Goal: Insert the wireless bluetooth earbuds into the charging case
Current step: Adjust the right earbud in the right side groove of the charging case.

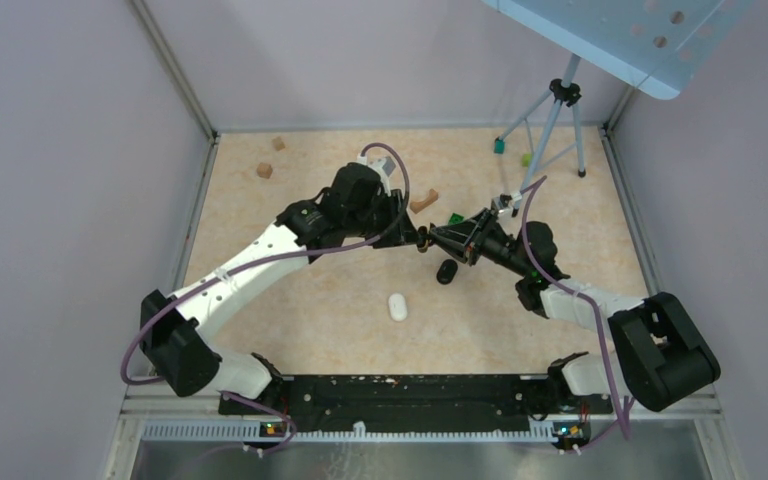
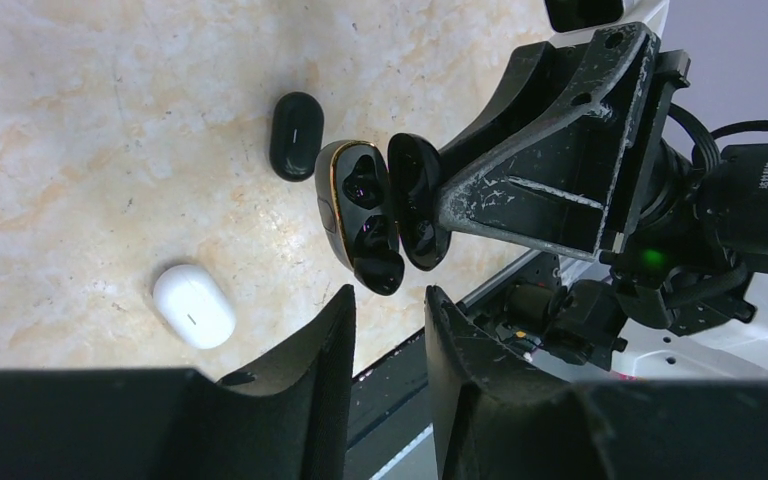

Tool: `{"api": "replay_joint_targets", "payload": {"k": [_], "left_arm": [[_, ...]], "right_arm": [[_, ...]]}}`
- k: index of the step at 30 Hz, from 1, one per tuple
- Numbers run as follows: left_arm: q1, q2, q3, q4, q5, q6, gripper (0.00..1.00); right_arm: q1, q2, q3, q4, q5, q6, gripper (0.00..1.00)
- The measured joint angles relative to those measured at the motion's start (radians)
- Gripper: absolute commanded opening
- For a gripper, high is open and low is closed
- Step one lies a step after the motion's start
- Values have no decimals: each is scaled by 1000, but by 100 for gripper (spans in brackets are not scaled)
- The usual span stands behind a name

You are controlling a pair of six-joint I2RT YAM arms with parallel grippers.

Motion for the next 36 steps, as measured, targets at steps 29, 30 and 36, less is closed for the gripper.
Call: {"api": "replay_joint_targets", "payload": {"k": [29, 30, 36], "left_arm": [[0, 79, 66, 9, 22, 57, 38], [0, 79, 69, 4, 21, 61, 41], [3, 79, 80, -29, 8, 89, 54]], "right_arm": [[0, 3, -1, 46, -24, 22, 0], [0, 3, -2, 48, -24, 22, 0], [-1, 3, -2, 55, -26, 27, 0]]}}
